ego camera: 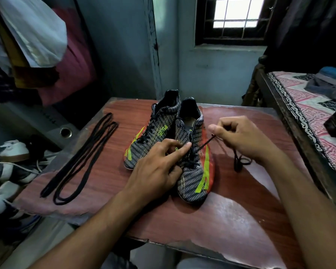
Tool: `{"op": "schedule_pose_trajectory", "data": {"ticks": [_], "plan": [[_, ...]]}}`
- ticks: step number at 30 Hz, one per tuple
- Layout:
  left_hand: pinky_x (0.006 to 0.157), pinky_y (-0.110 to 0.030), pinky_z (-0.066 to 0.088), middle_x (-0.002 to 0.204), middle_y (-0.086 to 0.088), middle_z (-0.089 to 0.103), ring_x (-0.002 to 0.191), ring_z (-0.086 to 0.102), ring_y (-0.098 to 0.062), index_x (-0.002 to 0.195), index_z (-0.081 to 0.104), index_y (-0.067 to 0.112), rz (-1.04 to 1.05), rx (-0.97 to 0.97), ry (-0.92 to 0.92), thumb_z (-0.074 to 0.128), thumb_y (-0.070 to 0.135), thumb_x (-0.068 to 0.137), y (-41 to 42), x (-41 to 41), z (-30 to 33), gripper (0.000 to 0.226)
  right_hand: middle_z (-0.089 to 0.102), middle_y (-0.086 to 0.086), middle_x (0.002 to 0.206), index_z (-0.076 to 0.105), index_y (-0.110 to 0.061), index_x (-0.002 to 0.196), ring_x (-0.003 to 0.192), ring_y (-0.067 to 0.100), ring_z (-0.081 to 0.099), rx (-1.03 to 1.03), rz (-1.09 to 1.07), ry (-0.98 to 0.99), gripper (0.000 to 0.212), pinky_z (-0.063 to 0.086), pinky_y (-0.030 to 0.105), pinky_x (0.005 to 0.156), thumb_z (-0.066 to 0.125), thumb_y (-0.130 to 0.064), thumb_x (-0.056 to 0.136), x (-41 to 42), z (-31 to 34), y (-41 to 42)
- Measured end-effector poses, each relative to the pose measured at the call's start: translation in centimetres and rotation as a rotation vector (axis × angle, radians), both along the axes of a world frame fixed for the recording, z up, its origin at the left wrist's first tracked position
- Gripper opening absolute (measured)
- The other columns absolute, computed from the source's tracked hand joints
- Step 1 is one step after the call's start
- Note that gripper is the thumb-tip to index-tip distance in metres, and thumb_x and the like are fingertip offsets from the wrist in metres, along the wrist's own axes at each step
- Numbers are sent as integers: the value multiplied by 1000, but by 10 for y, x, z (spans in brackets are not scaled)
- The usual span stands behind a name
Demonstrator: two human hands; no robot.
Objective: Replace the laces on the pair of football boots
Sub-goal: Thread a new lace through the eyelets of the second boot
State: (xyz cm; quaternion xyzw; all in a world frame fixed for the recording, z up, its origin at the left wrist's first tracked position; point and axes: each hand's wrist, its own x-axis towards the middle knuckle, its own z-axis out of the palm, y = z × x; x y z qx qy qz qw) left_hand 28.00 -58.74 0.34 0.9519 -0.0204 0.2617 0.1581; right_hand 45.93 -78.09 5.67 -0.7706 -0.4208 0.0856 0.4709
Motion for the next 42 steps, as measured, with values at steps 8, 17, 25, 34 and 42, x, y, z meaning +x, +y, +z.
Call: {"op": "schedule_pose_trajectory", "data": {"ticks": [8, 17, 25, 34, 42], "plan": [[91, -38, 54, 131, 3, 60, 114, 58, -20, 134, 67, 23, -26, -4, -101, 53, 25, 82, -4, 7, 28, 54, 32, -11, 56, 39, -22, 64, 56, 16, 31, 308, -298, 2, 45, 29, 46, 58, 46, -50, 98, 19, 4, -3], [75, -23, 49, 82, -23, 65, 75, 63, -9, 100, 68, -4, -359, -530, 445, 54, 15, 107, -41, 60, 125, 25, 33, -5, 52, 33, -23, 60, 49, 6, 41, 286, -335, -364, 50, 25, 20, 49, 43, -36, 107, -3, 11, -8], [98, -41, 51, 102, -21, 74, 108, 69, -36, 92, 80, 16, -346, -590, 575, 69, 27, 94, 19, -12, 120, 15, 33, 3, 53, 38, -6, 62, 57, 33, 44, 168, -650, -299, 57, 23, 43, 57, 47, -41, 106, 41, -13, -35], [90, -42, 59, 100, 9, 79, 95, 74, -7, 129, 69, 26, -94, -430, 302, 66, 57, 86, -39, 10, 90, 53, 36, -6, 53, 41, -17, 59, 50, 6, 35, 308, -178, -307, 51, 27, 26, 51, 48, -39, 105, -42, -8, 31], [65, -30, 57, 79, 6, 76, 66, 68, -5, 106, 80, 22, -46, -540, 274, 83, 31, 86, -43, 20, 76, 22, 38, -6, 52, 42, -13, 58, 48, 8, 35, 355, -150, -258, 53, 28, 27, 50, 49, -34, 105, -36, -13, 29]]}}
